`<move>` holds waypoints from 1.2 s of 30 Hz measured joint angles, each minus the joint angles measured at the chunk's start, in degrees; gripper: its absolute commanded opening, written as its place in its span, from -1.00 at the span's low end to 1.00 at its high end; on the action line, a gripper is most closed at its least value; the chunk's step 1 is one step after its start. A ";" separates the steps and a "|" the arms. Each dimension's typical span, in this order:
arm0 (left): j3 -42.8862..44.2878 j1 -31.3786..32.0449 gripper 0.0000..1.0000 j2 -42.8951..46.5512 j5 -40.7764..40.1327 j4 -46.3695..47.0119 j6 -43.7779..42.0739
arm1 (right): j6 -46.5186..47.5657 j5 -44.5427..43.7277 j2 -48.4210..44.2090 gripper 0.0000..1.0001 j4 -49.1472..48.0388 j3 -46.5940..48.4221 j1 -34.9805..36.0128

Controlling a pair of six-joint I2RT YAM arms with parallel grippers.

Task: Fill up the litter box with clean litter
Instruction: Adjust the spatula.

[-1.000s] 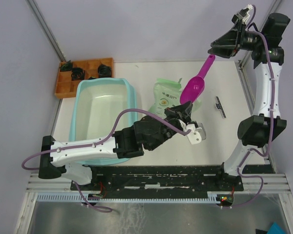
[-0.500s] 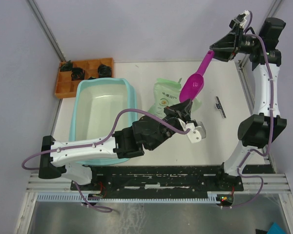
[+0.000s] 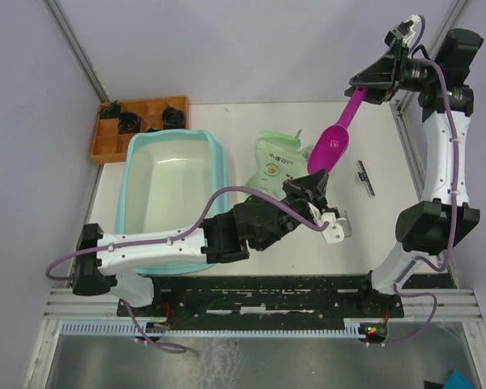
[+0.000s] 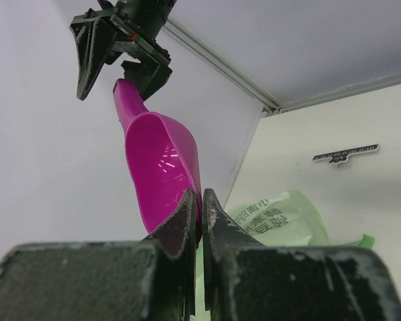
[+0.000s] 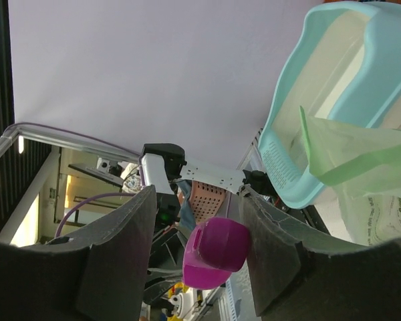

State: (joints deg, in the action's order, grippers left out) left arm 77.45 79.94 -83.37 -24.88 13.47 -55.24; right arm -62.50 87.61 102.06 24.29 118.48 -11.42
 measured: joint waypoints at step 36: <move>-0.98 -3.43 -0.95 -0.90 2.99 4.39 -3.02 | -0.22 0.37 -3.67 0.11 -1.38 -4.85 -0.09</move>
State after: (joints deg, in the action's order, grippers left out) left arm 76.47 76.51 -84.27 -21.89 17.87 -58.26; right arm -62.72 87.99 98.39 22.92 113.62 -11.51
